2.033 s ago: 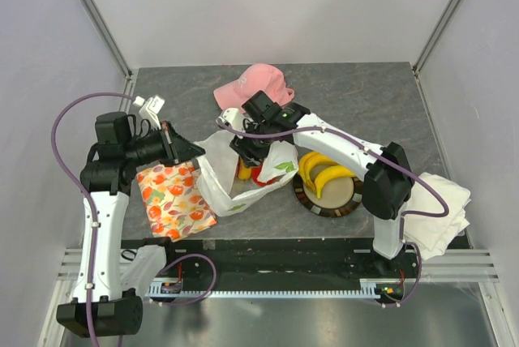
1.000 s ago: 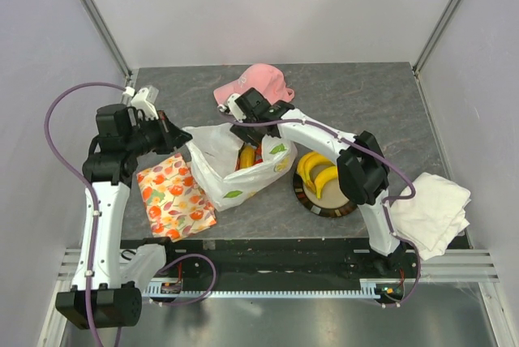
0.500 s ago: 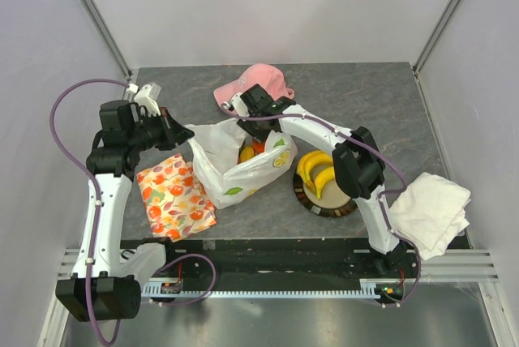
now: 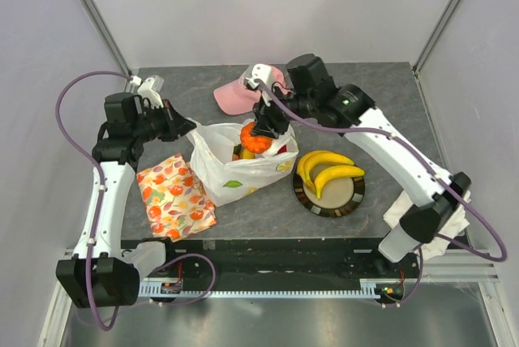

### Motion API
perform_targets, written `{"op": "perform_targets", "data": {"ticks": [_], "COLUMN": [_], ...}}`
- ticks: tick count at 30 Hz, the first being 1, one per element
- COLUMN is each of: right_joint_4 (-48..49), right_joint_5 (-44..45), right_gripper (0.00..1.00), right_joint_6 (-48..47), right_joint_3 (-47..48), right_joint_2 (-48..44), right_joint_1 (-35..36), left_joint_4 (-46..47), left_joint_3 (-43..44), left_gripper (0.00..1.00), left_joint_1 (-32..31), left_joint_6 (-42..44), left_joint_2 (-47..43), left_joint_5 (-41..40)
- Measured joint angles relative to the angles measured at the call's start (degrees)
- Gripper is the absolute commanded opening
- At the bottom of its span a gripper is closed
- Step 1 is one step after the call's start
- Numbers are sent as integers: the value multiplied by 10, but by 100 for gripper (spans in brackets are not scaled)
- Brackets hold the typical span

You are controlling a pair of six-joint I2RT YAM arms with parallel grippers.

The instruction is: Take the fake fruits out of the plastic bag

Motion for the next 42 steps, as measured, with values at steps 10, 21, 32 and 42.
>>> {"op": "perform_targets", "data": {"ticks": [10,21,32,42], "right_joint_4": [0,-73,-53,-27], "right_joint_5": [88,304,426,426], "right_gripper": [26,20,21,43], "right_joint_6": [-17,-141,-234,-206], "right_joint_3": [-69,-319,-583,-571], "right_joint_2": [-126,-444,-479,-449], "right_joint_1": [-3,-10,-11,-11], "left_joint_4": [13,19,18,18], "left_joint_3": [31,45,51,51], "left_gripper": [2,2,2,2], "left_joint_1": [-4,-6,-6,-6], "left_joint_6": [0,0,0,1], "left_joint_2": [22,22,18,4], "left_joint_5": [0,-1,-5,-7]}}
